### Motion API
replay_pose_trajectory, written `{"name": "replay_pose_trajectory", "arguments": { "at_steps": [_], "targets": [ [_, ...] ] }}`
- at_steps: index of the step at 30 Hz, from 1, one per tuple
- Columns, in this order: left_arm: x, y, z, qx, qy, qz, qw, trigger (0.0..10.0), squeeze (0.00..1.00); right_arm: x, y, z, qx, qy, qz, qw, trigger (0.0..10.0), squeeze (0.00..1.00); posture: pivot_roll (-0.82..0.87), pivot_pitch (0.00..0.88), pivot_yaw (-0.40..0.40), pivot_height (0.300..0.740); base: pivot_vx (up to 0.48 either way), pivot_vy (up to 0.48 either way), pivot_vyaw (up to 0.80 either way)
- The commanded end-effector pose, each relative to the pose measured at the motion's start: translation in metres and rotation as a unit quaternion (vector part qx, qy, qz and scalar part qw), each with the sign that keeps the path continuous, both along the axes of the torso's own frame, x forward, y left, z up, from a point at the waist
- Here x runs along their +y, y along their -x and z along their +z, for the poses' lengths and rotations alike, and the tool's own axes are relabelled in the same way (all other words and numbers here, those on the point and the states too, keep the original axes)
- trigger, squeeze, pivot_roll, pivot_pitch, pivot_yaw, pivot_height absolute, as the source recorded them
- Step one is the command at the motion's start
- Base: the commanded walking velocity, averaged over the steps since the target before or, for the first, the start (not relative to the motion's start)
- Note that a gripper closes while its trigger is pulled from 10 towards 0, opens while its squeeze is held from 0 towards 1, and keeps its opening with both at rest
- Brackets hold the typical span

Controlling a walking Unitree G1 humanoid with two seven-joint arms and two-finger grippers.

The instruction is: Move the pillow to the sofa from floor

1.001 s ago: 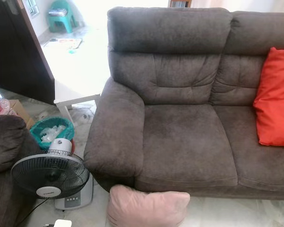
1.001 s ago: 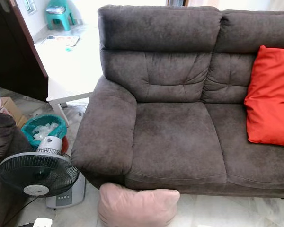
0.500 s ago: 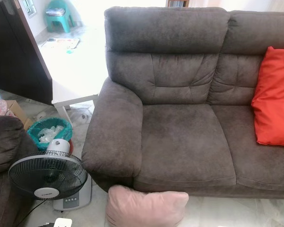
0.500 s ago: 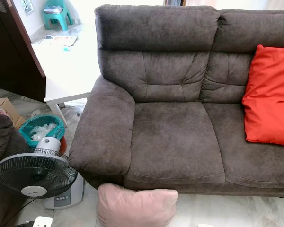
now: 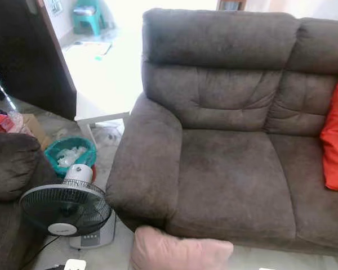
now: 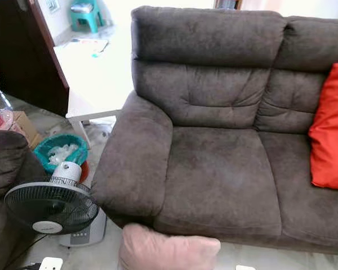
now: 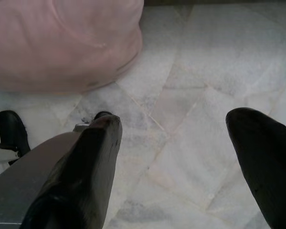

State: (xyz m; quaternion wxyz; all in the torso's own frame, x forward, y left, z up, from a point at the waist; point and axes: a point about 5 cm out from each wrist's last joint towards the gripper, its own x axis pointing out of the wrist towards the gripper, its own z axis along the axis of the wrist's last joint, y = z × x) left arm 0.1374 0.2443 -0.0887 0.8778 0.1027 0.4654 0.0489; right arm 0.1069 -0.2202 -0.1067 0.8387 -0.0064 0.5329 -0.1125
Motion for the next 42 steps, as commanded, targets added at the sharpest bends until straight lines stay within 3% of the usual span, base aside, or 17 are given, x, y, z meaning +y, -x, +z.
{"name": "replay_pose_trajectory", "arguments": {
  "at_steps": [1, 9, 22, 23, 24, 26, 29, 30, 32, 37, 38, 40, 41, 42],
  "targets": [
    [-0.001, 0.004, -0.002, 0.007, 0.002, 0.000, 1.000, 10.0, 0.00, -0.003, 0.004, -0.001, 0.005, 0.001, -0.006, 1.000, 10.0, 0.00, 0.08, 0.044, -0.043, 0.740, 0.292, 0.000, 0.00],
    [-0.001, 0.002, -0.001, -0.003, 0.000, -0.002, 1.000, 10.0, 0.00, -0.003, 0.004, 0.000, 0.005, 0.002, -0.004, 1.000, 10.0, 0.00, 0.07, 0.047, -0.045, 0.740, 0.037, 0.000, 0.00],
    [0.000, -0.005, 0.008, -0.084, -0.015, 0.020, 0.996, 10.0, 0.00, -0.004, 0.001, 0.002, -0.022, -0.002, -0.006, 1.000, 10.0, 0.00, 0.08, 0.048, -0.051, 0.740, 0.000, 0.000, 0.00],
    [-0.009, -0.045, 0.028, -0.173, -0.021, 0.002, 0.985, 10.0, 0.00, -0.004, 0.001, 0.002, -0.027, -0.002, -0.005, 1.000, 10.0, 0.00, 0.09, 0.047, -0.053, 0.740, 0.000, 0.000, 0.00],
    [-0.018, -0.080, 0.054, -0.259, -0.026, -0.013, 0.965, 10.0, 0.00, -0.004, -0.001, 0.003, -0.037, -0.002, -0.004, 0.999, 10.0, 0.00, 0.09, 0.047, -0.053, 0.740, 0.000, 0.000, 0.00],
    [-0.033, -0.115, 0.099, -0.385, -0.036, -0.031, 0.922, 10.0, 0.00, -0.004, -0.006, 0.006, -0.072, 0.000, 0.006, 0.997, 10.0, 0.00, 0.09, 0.047, -0.053, 0.740, 0.000, 0.000, 0.00],
    [-0.031, -0.117, 0.103, -0.400, -0.039, -0.030, 0.915, 10.0, 0.00, -0.004, -0.009, 0.009, -0.097, 0.001, 0.012, 0.995, 10.0, 0.00, 0.10, 0.048, -0.054, 0.740, 0.000, 0.000, 0.00],
    [-0.028, -0.121, 0.114, -0.426, -0.045, -0.035, 0.903, 10.0, 0.00, -0.004, -0.014, 0.013, -0.135, 0.002, 0.010, 0.991, 10.0, 0.00, 0.09, 0.048, -0.051, 0.740, 0.000, 0.000, 0.00],
    [-0.030, -0.123, 0.125, -0.452, -0.050, -0.042, 0.890, 10.0, 0.00, -0.004, -0.017, 0.017, -0.165, 0.004, 0.008, 0.986, 10.0, 0.00, 0.09, 0.047, -0.051, 0.740, 0.000, 0.000, 0.00],
    [-0.035, -0.122, 0.141, -0.485, -0.052, -0.051, 0.872, 10.0, 0.00, -0.003, -0.021, 0.022, -0.204, 0.004, 0.013, 0.979, 10.0, 0.00, 0.09, 0.039, -0.051, 0.740, 0.000, 0.000, 0.00],
    [-0.037, -0.121, 0.146, -0.495, -0.051, -0.053, 0.866, 10.0, 0.00, -0.003, -0.068, 0.047, -0.293, 0.019, 0.031, 0.956, 10.0, 0.00, 0.09, 0.036, -0.052, 0.740, 0.000, 0.000, 0.00],
    [-0.041, -0.120, 0.156, -0.509, -0.049, -0.054, 0.857, 10.0, 0.00, 0.001, -0.124, 0.093, -0.418, 0.034, 0.051, 0.906, 10.0, 0.00, 0.09, 0.029, -0.054, 0.740, 0.000, 0.000, 0.00],
    [-0.044, -0.118, 0.163, -0.520, -0.047, -0.056, 0.851, 10.0, 0.00, 0.003, -0.139, 0.113, -0.465, 0.039, 0.058, 0.883, 10.0, 0.00, 0.09, 0.024, -0.056, 0.740, 0.000, 0.000, 0.00],
    [-0.045, -0.117, 0.165, -0.524, -0.047, -0.058, 0.849, 10.0, 0.00, 0.002, -0.140, 0.116, -0.472, 0.041, 0.059, 0.879, 10.0, 0.00, 0.09, 0.023, -0.057, 0.740, 0.000, 0.000, 0.00]
  ]
}}
